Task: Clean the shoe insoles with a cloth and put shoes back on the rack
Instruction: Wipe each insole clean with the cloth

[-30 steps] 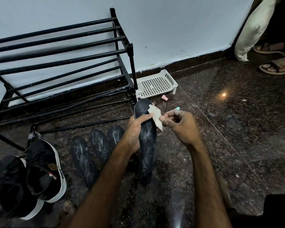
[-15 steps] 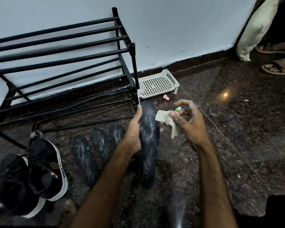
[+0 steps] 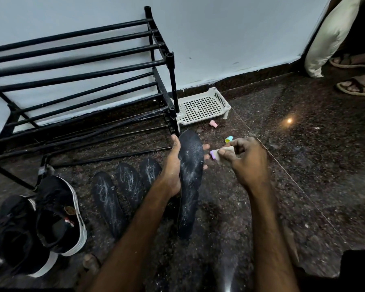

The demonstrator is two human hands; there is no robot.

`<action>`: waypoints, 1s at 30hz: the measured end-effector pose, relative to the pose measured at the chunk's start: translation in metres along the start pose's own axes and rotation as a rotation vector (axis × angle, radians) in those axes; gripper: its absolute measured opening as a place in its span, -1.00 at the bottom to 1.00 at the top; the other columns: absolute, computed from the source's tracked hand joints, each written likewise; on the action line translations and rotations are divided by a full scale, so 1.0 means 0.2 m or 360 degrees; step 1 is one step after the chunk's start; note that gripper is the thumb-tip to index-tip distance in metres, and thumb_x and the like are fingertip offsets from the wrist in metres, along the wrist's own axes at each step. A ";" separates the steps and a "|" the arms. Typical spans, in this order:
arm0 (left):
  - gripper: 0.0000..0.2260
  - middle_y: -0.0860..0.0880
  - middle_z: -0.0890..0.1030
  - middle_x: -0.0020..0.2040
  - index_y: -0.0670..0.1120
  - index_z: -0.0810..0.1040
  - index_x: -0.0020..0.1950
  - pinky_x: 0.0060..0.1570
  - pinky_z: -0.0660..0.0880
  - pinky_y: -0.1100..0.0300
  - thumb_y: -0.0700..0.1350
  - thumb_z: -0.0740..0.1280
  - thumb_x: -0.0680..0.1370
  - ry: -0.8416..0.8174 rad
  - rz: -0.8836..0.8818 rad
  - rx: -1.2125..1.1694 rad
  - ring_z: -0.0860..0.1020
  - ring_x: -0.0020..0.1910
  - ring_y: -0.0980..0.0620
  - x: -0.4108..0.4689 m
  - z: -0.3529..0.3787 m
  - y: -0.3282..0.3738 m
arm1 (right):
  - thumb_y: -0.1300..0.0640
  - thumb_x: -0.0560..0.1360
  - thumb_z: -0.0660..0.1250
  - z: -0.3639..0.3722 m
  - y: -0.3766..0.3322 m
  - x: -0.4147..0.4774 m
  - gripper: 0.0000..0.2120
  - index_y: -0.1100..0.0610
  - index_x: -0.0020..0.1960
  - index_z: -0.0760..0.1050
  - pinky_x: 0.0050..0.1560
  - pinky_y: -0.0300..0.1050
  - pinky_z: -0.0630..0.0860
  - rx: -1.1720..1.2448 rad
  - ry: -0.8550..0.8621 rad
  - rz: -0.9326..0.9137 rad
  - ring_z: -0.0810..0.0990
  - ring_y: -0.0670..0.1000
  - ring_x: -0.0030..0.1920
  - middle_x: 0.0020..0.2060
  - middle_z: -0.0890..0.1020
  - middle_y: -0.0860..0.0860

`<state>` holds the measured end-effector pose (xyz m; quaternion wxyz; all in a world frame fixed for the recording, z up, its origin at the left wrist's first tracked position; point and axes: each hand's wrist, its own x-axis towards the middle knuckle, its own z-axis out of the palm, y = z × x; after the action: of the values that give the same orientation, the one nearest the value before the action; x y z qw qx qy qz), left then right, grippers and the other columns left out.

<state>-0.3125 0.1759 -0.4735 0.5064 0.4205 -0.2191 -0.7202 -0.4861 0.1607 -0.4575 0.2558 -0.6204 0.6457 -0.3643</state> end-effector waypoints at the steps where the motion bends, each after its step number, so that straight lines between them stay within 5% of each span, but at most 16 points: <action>1: -0.25 -0.13 0.71 0.03 -0.02 0.76 -0.11 0.26 0.45 -0.10 0.36 -0.14 0.59 0.0001 -0.0006 -0.0008 0.67 -0.03 -0.05 0.00 0.00 0.00 | 0.05 0.42 0.51 0.00 0.00 0.00 -0.83 0.07 -0.04 0.62 -0.01 -0.24 0.52 0.0013 0.0034 0.0004 0.55 -0.05 0.01 0.04 0.53 0.00; 3: -0.25 -0.14 0.70 0.05 -0.03 0.76 -0.09 0.25 0.46 -0.10 0.37 -0.13 0.58 0.0004 -0.0018 -0.0013 0.65 -0.02 -0.06 0.00 0.00 0.00 | 0.03 0.47 0.47 0.01 -0.02 0.00 -0.83 0.08 -0.02 0.58 0.00 -0.13 0.56 0.0166 0.0103 0.0056 0.58 -0.03 0.01 0.04 0.57 0.00; 6: -0.23 -0.13 0.71 0.01 -0.04 0.76 -0.11 0.08 0.58 -0.01 0.38 -0.15 0.58 -0.0012 -0.0040 -0.0034 0.68 -0.02 -0.04 0.00 0.00 0.00 | 0.06 0.52 0.41 0.02 -0.06 0.01 -0.85 0.11 0.02 0.55 -0.38 -0.31 0.50 0.0363 0.0211 0.0147 0.61 -0.18 -0.26 -0.16 0.65 -0.04; 8: -0.22 -0.14 0.70 0.04 -0.08 0.75 -0.06 0.09 0.58 -0.01 0.38 -0.14 0.58 -0.0015 -0.0045 -0.0082 0.68 0.01 -0.06 0.00 -0.01 0.00 | 0.09 0.50 0.43 0.04 -0.08 0.02 -0.82 0.12 0.07 0.55 -0.44 -0.39 0.47 0.0350 0.0228 0.0153 0.62 -0.18 -0.29 -0.14 0.67 -0.01; 12: -0.22 -0.20 0.64 0.18 -0.18 0.68 0.11 0.21 0.51 -0.07 0.39 -0.08 0.56 -0.0032 -0.0045 -0.0228 0.63 0.15 -0.14 0.02 -0.02 -0.01 | 0.26 0.51 0.39 0.08 -0.16 0.05 -0.69 0.17 0.25 0.52 -0.37 -0.61 0.38 0.0181 0.0155 0.0052 0.61 -0.10 -0.11 0.00 0.63 -0.01; 16: -0.24 -0.24 0.55 0.31 -0.19 0.50 0.36 0.39 0.37 -0.12 0.41 0.00 0.54 -0.0029 -0.0055 -0.0254 0.50 0.34 -0.19 0.03 -0.03 -0.01 | 0.24 0.55 0.34 0.19 -0.25 0.04 -0.77 0.19 0.21 0.55 -0.18 -0.49 0.48 -0.0053 0.0203 -0.0347 0.59 -0.12 -0.10 0.02 0.64 -0.01; 20: -0.26 -0.21 0.64 0.16 -0.14 0.59 0.23 0.21 0.50 -0.03 0.42 -0.03 0.53 0.0029 -0.0069 -0.0259 0.63 0.14 -0.12 0.04 -0.02 0.00 | 0.30 0.51 0.36 0.28 -0.22 -0.01 -0.82 0.21 0.09 0.64 0.13 -0.27 0.48 -0.0149 -0.0103 -0.0665 0.59 -0.01 0.01 0.03 0.65 0.08; 25: -0.17 -0.14 0.66 0.15 -0.17 0.69 0.10 0.06 0.60 0.01 0.43 -0.12 0.53 -0.0052 -0.0105 -0.0310 0.66 0.09 -0.08 0.04 -0.05 0.00 | 0.25 0.45 0.47 0.19 -0.14 -0.05 -0.87 0.09 -0.04 0.71 -0.03 -0.29 0.53 0.0108 -0.0631 -0.0364 0.63 -0.19 -0.14 -0.13 0.71 -0.07; 30: -0.19 -0.26 0.55 0.30 -0.23 0.47 0.38 0.23 0.50 -0.08 0.43 0.00 0.53 -0.0036 -0.0076 -0.0386 0.57 0.24 -0.17 0.04 -0.06 -0.03 | 0.27 0.50 0.41 0.09 -0.17 0.01 -0.78 0.15 0.14 0.64 -0.19 -0.51 0.49 0.0228 0.0205 -0.0156 0.63 -0.15 -0.09 -0.01 0.68 -0.02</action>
<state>-0.3074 0.1725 -0.4868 0.5338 0.3530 -0.1260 -0.7580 -0.4505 0.1578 -0.4419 0.2394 -0.6067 0.6019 -0.4608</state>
